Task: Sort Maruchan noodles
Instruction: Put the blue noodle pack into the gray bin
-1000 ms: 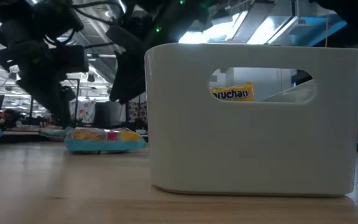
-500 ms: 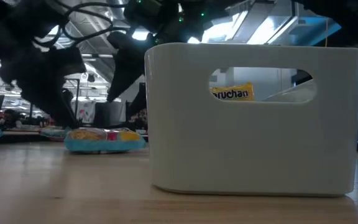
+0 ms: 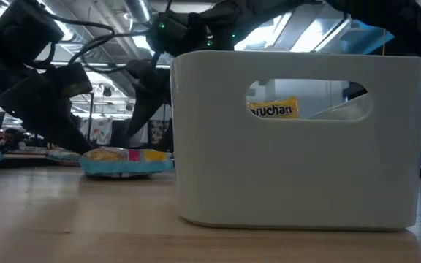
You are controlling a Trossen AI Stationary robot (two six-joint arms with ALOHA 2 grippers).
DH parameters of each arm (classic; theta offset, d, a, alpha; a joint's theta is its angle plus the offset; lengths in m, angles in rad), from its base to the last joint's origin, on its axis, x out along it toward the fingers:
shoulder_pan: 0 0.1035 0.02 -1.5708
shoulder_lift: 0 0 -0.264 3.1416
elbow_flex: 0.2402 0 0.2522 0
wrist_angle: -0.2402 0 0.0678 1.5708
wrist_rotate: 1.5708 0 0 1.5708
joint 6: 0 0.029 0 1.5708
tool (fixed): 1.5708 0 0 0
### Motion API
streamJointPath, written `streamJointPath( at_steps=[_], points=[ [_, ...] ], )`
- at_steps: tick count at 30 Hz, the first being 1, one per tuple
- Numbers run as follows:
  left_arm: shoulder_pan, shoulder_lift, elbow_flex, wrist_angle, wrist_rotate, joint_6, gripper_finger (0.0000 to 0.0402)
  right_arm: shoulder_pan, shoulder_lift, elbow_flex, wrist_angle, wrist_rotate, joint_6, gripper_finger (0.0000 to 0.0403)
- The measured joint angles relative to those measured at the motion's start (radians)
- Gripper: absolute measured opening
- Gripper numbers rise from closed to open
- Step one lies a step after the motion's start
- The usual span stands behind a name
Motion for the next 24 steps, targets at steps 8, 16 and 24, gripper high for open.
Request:
streamJointPath(
  at_steps=[8, 16, 24],
  points=[
    [-0.081, 0.001, -0.009, -0.010, -0.020, -0.016, 0.0180, -0.022, 0.026, 0.002, 0.013, -0.077, 0.078, 0.0297],
    [-0.128, 0.006, -0.023, -0.024, -0.071, -0.027, 0.0180, -0.009, 0.040, 0.001, 0.080, -0.162, 0.124, 0.0296],
    [-0.128, 0.007, -0.024, -0.003, -0.093, -0.022, 0.0180, 0.007, 0.056, 0.000, 0.198, -0.204, 0.198, 0.0296]
  ],
)
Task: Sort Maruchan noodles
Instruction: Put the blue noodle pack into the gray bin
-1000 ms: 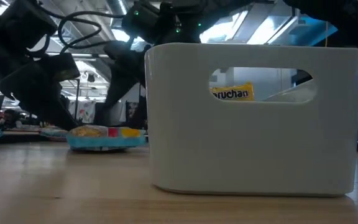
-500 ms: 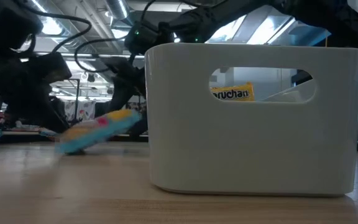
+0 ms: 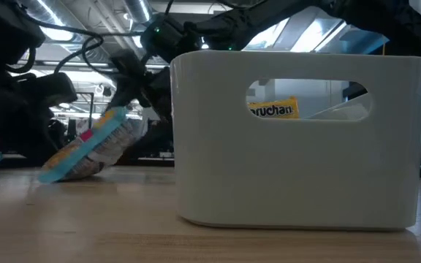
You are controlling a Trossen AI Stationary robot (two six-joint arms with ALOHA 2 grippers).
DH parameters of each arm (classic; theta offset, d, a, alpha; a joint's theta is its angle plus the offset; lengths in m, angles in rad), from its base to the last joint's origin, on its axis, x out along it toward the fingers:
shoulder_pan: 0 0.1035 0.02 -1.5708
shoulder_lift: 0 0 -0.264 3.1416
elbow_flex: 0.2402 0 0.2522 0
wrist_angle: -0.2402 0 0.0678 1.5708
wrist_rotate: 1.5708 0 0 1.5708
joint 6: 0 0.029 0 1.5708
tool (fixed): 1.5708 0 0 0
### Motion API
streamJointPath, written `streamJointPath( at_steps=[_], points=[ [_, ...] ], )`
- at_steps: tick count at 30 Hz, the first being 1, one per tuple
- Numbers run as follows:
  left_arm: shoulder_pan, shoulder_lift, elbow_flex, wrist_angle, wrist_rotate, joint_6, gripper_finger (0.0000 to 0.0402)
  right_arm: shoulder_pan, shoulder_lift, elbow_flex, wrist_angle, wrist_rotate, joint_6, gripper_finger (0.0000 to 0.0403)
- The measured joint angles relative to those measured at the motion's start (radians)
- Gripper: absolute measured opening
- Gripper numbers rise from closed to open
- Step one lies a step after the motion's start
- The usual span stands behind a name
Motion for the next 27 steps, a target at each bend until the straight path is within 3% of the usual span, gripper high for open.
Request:
streamJointPath(
  at_steps=[13, 24, 27],
  points=[
    [0.001, -0.002, 0.002, 0.120, -0.050, 0.003, 0.0180, 0.029, 0.038, 0.000, 0.091, -0.011, 0.051, 0.0281],
    [0.000, -0.003, 0.003, 0.119, -0.034, 0.012, 0.0180, 0.035, 0.032, 0.000, 0.089, 0.030, -0.022, 0.0120],
    [0.001, -0.019, 0.005, 0.116, 0.008, 0.028, 0.0180, 0.036, 0.013, 0.000, 0.084, 0.039, -0.094, 0.0102]
  ],
)
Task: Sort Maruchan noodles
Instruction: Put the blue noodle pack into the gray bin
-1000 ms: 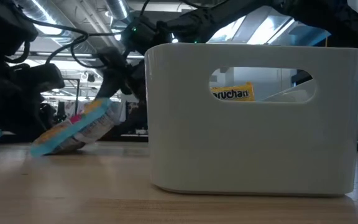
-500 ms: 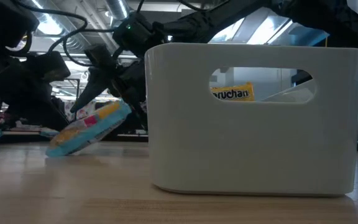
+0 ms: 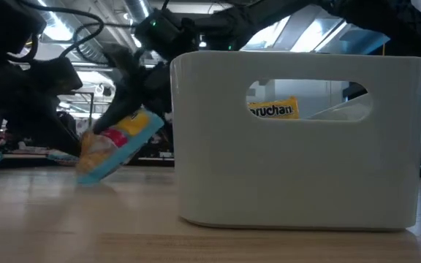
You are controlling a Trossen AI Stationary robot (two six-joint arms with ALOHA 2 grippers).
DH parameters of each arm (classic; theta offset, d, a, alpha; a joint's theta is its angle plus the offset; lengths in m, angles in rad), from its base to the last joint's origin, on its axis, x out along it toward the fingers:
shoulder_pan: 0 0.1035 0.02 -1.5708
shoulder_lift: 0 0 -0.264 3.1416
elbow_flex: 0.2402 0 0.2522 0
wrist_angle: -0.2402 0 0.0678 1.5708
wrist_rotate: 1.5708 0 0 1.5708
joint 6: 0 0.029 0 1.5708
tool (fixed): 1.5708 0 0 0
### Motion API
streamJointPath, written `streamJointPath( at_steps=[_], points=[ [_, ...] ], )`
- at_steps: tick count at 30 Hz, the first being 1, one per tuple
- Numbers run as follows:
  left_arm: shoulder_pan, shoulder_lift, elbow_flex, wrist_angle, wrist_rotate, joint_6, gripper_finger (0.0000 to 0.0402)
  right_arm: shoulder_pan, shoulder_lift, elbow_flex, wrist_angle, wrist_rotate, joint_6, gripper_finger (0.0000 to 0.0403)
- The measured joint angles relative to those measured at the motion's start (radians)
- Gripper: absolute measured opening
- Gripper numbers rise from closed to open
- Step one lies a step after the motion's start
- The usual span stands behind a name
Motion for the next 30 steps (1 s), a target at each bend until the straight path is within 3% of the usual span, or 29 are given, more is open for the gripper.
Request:
streamJointPath(
  at_steps=[9, 15, 21, 26, 30],
  points=[
    [0.000, -0.080, 0.000, -0.009, 0.127, 0.018, 0.0180, 0.007, -0.150, 0.000, -0.203, 0.110, -0.214, 0.0123],
    [0.000, -0.104, 0.000, 0.000, 0.123, 0.019, 0.0180, 0.053, -0.282, 0.001, -0.391, 0.176, -0.336, 0.0099],
    [0.000, -0.103, 0.000, 0.021, 0.119, 0.012, 0.0180, 0.135, -0.389, 0.002, -0.638, 0.202, -0.452, 0.0109],
    [0.000, -0.103, 0.001, 0.049, 0.115, 0.011, 0.0180, 0.197, -0.412, 0.001, -0.846, 0.253, -0.461, 0.0110],
    [0.000, -0.103, 0.001, 0.067, 0.107, 0.010, 0.0180, 0.237, -0.413, 0.000, -0.892, 0.262, -0.510, 0.0106]
  ],
)
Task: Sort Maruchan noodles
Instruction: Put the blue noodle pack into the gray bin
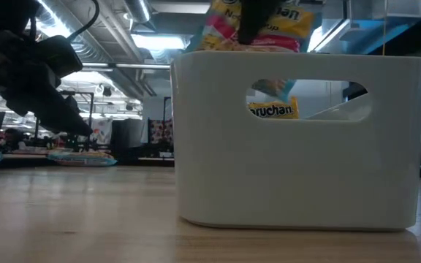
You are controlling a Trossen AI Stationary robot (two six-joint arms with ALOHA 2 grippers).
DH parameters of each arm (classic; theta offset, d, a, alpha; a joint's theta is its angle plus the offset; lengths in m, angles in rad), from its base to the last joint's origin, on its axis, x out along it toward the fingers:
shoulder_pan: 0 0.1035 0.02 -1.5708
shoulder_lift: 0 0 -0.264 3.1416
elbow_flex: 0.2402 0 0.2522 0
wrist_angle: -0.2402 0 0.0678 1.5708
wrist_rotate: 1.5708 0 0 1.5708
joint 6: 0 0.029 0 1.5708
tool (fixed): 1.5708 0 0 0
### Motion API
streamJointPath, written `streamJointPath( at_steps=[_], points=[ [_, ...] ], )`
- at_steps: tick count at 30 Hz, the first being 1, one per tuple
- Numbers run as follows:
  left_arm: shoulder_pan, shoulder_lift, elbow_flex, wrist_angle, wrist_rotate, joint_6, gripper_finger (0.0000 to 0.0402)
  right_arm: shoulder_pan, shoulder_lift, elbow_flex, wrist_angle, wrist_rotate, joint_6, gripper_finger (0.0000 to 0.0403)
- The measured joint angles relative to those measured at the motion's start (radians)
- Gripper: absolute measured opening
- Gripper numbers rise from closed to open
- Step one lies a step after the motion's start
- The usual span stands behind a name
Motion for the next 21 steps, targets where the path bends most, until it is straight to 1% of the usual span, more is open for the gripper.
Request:
streamJointPath(
  at_steps=[3, 9, 16, 21],
  points=[
    [0.000, 0.000, 0.000, 0.002, -0.013, -0.001, 0.0180, 0.025, 0.013, 0.000, 0.013, -0.003, -0.049, 0.0106],
    [0.000, 0.000, 0.000, 0.009, -0.015, -0.007, 0.0180, 0.045, 0.045, 0.000, 0.017, -0.012, -0.052, 0.0107],
    [0.000, 0.000, 0.000, 0.012, -0.015, -0.008, 0.0180, 0.036, 0.114, 0.000, -0.037, -0.002, -0.052, 0.0107],
    [0.000, 0.000, 0.000, 0.012, -0.015, -0.008, 0.0180, 0.035, 0.142, 0.000, -0.040, -0.009, -0.062, 0.0107]
  ],
)
